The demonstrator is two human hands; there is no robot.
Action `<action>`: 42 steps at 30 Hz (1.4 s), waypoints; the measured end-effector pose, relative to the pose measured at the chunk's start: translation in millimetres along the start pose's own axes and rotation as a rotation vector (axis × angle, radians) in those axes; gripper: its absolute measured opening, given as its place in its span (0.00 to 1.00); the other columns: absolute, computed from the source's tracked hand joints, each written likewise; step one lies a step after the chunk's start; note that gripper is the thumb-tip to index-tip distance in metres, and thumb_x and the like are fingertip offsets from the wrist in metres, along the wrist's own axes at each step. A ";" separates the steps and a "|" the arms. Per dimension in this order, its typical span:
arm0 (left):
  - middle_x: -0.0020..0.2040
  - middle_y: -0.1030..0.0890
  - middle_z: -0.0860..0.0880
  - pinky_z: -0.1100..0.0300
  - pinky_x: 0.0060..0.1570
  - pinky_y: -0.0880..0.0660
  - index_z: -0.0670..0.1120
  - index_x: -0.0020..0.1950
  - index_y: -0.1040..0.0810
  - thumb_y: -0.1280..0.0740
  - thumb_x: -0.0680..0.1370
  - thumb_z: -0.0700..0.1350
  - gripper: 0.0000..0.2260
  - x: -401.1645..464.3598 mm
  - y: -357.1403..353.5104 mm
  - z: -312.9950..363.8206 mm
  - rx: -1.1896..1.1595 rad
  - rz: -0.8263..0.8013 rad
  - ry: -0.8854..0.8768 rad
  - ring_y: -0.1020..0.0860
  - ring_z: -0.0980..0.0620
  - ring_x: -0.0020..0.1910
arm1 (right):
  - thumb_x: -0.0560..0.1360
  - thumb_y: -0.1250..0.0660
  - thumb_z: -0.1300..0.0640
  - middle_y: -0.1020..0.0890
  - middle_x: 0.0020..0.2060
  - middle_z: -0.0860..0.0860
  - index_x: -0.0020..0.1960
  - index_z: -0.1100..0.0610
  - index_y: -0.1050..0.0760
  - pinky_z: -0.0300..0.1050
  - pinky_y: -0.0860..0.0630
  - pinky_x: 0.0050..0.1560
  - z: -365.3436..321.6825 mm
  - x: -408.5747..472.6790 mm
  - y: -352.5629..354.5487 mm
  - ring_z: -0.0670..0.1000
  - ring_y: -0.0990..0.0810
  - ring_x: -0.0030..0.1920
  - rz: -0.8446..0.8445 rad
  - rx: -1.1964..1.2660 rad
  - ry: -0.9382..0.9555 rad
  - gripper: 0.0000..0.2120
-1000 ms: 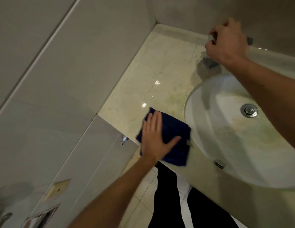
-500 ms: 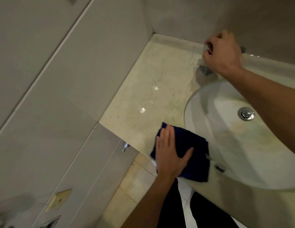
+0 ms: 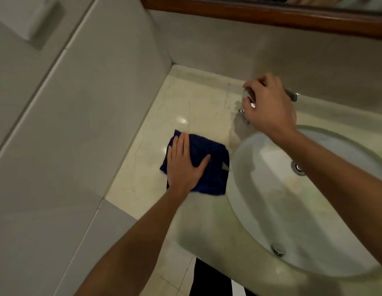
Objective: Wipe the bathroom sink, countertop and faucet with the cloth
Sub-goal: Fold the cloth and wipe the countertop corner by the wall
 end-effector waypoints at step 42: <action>0.85 0.57 0.44 0.38 0.80 0.55 0.56 0.84 0.47 0.46 0.80 0.73 0.38 -143.5 -0.2 -27.1 0.110 -0.167 -0.085 0.59 0.42 0.84 | 0.79 0.38 0.54 0.27 0.63 0.59 0.67 0.58 0.24 0.58 0.24 0.58 -6.1 -0.6 4.7 0.60 0.30 0.67 -0.042 -0.075 0.012 0.18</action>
Point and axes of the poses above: each hand's wrist, its own x-axis towards the middle knuckle, its own y-axis out of the back of the hand, z = x × y, the point moved 4 cm from there along x, towards the middle knuckle
